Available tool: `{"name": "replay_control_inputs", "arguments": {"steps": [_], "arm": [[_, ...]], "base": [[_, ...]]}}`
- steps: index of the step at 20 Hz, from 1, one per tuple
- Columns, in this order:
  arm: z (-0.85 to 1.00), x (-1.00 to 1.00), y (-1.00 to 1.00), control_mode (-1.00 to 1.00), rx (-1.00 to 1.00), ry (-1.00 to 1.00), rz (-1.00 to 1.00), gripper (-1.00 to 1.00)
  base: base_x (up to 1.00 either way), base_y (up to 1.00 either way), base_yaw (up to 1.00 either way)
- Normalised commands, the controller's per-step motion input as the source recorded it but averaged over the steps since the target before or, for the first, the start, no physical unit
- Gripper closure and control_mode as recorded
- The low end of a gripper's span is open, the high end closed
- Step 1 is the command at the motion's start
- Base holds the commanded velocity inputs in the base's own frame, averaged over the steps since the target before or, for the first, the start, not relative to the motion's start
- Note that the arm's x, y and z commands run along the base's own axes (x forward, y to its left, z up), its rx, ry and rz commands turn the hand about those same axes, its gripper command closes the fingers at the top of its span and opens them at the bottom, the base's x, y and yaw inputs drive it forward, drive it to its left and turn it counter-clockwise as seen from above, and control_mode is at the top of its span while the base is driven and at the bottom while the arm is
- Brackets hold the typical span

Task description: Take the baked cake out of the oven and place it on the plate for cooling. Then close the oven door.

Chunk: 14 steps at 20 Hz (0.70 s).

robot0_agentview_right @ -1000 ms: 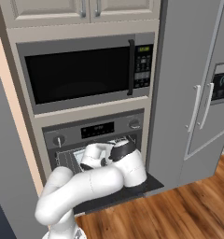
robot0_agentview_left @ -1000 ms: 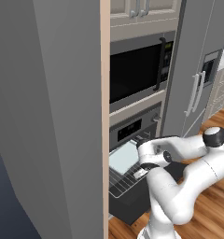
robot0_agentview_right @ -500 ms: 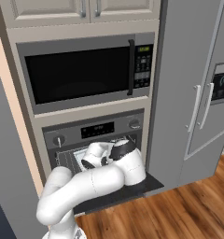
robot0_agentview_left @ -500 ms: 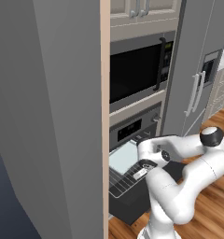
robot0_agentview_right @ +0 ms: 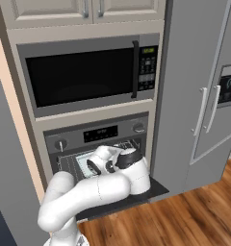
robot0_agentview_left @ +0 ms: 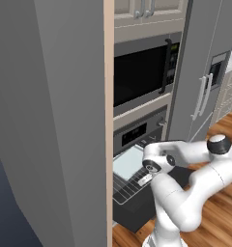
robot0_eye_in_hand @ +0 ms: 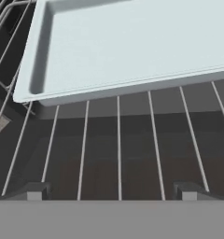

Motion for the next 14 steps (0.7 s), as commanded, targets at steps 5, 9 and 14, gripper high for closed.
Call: {"name": "replay_control_inputs", "arguments": {"steps": [5, 9, 14], "arm": [[-0.14, 0.0, 0.04, -1.0, -0.02, 0.01, 0.0, -1.0], [-0.17, 0.0, 0.05, -1.0, -0.03, 0.0, 0.0, -1.0], [-0.12, 0.0, 0.03, -1.0, -0.02, 0.0, 0.0, -1.0]], "base": [[0.0, 0.0, 0.0], [0.0, 0.0, 0.0], [0.0, 0.0, 0.0]]}}
